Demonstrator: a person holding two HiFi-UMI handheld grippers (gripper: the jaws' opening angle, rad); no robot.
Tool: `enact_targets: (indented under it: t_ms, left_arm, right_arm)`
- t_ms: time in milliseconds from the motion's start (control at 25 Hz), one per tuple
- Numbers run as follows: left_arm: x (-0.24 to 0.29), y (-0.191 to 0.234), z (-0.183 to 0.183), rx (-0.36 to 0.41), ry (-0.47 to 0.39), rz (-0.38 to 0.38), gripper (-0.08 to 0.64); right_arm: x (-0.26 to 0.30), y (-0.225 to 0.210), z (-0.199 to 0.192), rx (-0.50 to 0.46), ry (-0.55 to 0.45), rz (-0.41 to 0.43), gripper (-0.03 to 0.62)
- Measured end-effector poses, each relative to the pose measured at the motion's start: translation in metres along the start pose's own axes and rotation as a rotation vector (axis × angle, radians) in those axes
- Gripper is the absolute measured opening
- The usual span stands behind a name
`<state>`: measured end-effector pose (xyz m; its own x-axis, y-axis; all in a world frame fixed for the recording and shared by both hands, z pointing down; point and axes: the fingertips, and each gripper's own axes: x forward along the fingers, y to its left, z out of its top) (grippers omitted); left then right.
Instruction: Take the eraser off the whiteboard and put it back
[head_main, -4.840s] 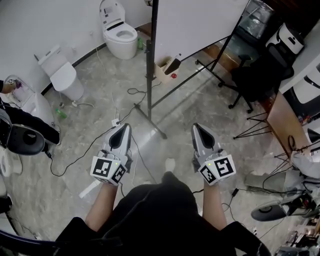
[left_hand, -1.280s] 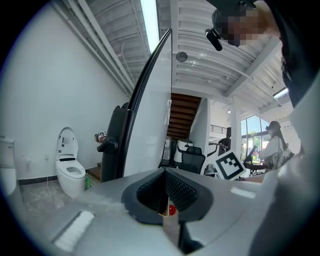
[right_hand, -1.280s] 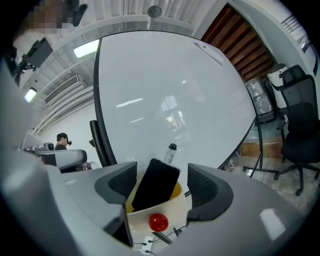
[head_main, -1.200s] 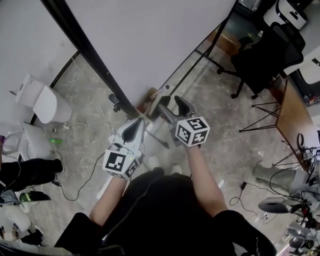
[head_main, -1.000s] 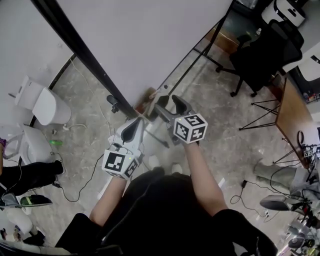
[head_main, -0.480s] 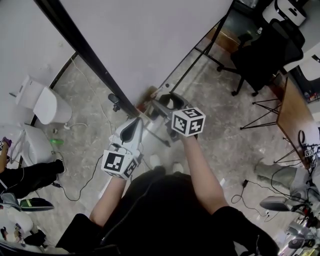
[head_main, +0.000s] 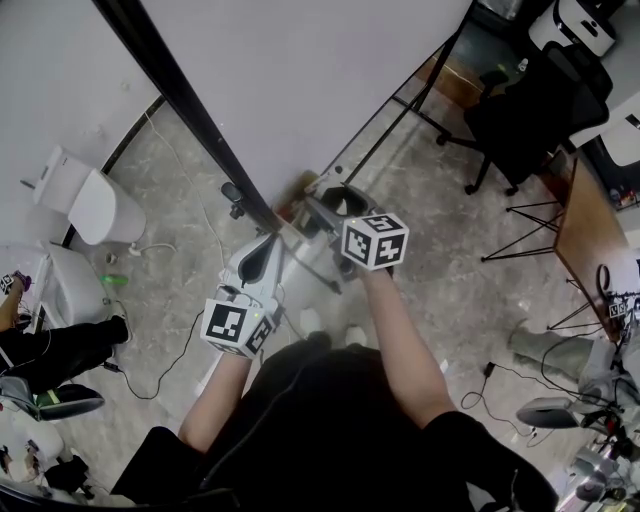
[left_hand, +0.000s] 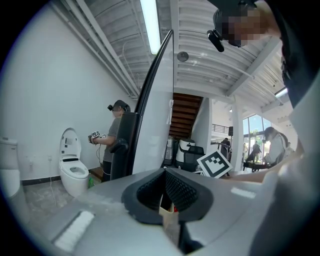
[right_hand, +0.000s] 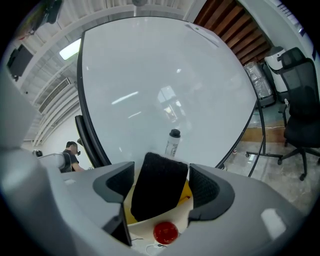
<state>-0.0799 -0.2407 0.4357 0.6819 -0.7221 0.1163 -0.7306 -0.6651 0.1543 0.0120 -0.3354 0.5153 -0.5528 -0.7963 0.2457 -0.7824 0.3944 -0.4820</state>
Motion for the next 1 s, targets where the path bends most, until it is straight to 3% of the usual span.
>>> enact_targets:
  t_ms: [80,360,1000]
  left_arm:
    - [-0.001,0.000,-0.001,0.000,-0.001,0.003,0.005]
    - [-0.007,-0.002,-0.002,0.003,-0.005,0.019,0.005]
    - [-0.018,-0.016,0.003,0.008,-0.034,0.065,0.005]
  right_arm:
    - [-0.001,-0.003,0.000,-0.005,-0.001,-0.012,0.313]
    - [-0.008,0.003,0.003,-0.060,-0.026,-0.018,0.290]
    - [-0.025,0.020,0.027,-0.114,-0.106,0.059,0.279]
